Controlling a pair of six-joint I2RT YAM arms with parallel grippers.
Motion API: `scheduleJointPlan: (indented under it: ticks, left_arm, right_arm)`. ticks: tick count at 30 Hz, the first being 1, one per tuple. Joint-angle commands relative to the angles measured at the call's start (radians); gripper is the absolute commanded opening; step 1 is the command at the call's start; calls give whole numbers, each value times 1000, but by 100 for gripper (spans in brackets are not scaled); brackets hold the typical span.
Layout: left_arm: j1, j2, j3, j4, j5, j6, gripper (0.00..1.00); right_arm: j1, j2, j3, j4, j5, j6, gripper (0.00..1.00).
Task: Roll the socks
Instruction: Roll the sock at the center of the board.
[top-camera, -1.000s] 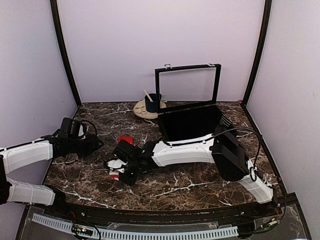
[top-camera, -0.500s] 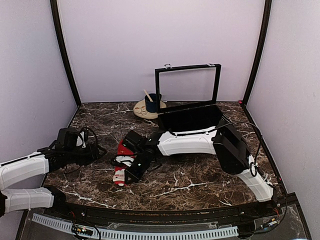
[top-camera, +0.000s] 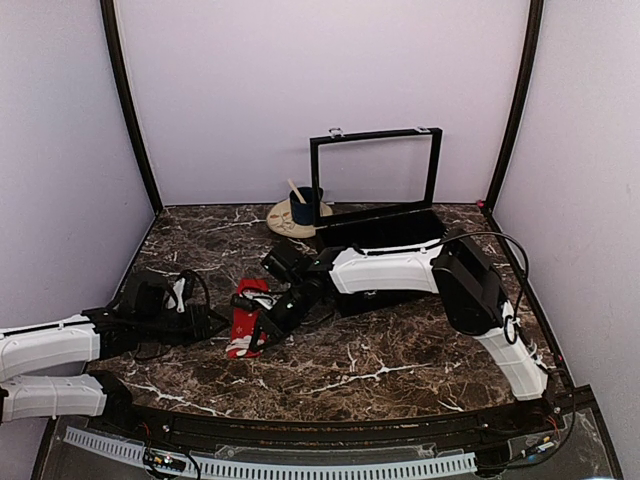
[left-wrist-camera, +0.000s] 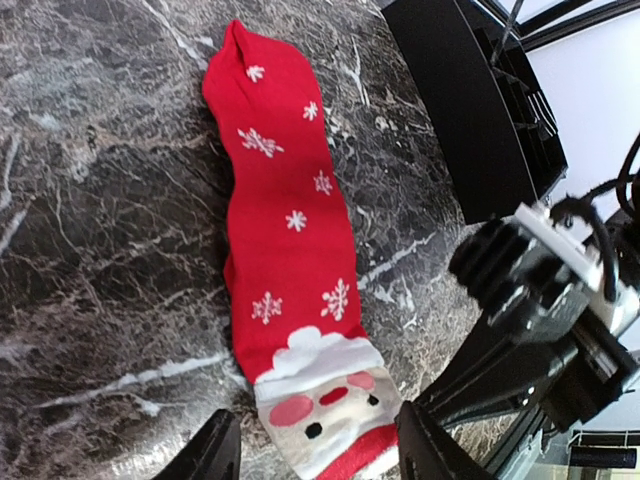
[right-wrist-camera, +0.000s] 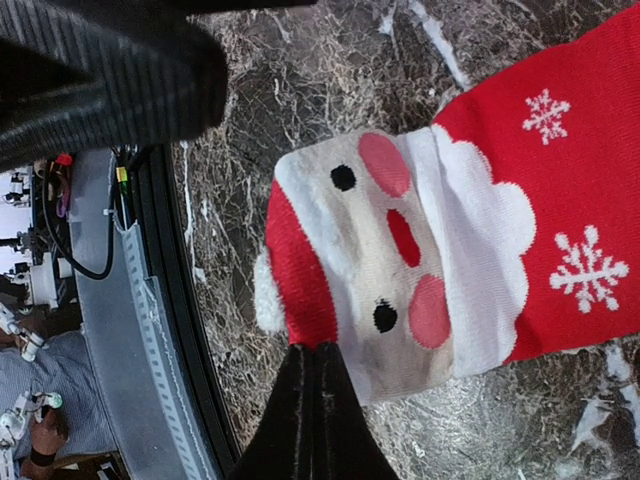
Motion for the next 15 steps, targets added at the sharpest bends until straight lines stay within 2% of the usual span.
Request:
scheduleJointPlan:
  ticks: [1,15]
  left_arm:
    - [-26,-23,-24,23,29,-27,55]
    - [-174,54,-12,39,5,-115,58]
  right_arm:
    - [-19,-43,-10,45,-61,33,0]
    - [-63,-24,34,48,-108,59,0]
